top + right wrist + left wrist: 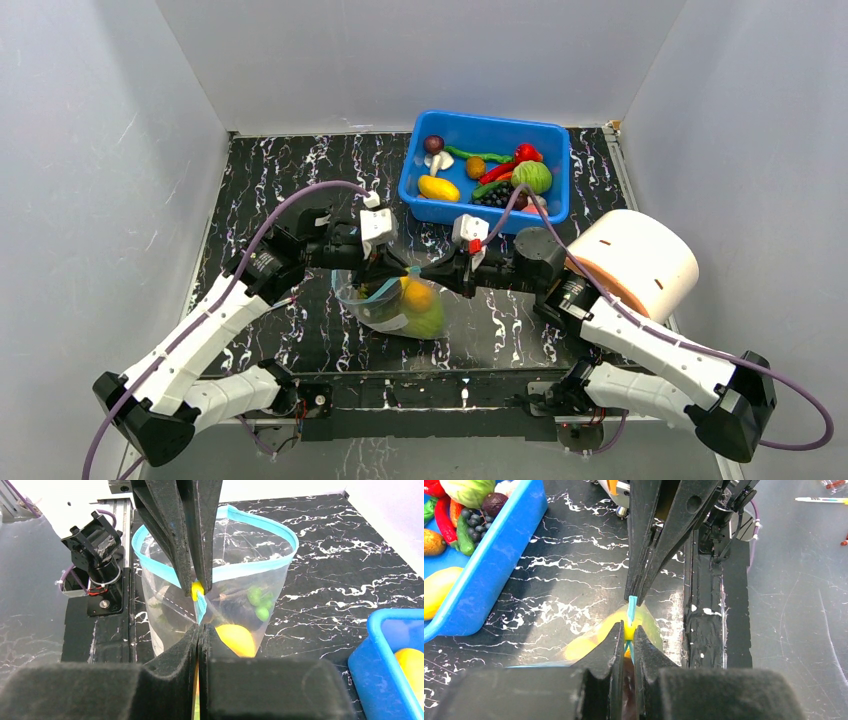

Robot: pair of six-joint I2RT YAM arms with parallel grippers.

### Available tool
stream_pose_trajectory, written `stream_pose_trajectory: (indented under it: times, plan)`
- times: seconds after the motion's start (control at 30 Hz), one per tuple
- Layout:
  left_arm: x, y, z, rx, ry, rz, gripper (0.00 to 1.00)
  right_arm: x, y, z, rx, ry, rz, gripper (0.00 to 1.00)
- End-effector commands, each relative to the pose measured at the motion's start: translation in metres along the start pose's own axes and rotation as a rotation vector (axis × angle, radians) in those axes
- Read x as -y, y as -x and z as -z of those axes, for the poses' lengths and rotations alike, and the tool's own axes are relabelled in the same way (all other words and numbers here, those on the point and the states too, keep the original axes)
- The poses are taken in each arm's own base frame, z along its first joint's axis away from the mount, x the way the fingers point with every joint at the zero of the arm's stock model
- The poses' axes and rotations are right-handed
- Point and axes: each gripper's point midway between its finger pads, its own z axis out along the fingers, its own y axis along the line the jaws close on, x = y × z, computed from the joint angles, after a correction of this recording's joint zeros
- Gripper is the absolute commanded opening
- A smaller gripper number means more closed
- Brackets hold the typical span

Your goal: Place the food in the zip-top bag and seal the zipper

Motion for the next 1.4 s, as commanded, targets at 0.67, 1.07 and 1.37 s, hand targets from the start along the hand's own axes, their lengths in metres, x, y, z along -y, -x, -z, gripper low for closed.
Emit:
stream_pose_trajectory:
  times: [0.67,1.07,1.37]
  plan:
    - [0.012,0.012,0.003,0.056,-0.059,-0.017,0.00,0.000,0.028,-0.023,0.043,0.091,0.027,0.24]
    - [0.002,-0.006,0.010,-0.034,0.025,-0.022,0.00,0.016,0.043,-0.005,0.133,-0.061,0.057,0.00]
    - [-0.005,-0.019,0.016,-0.095,0.079,-0.022,0.00,0.014,0.040,0.002,0.122,-0.074,0.050,0.00]
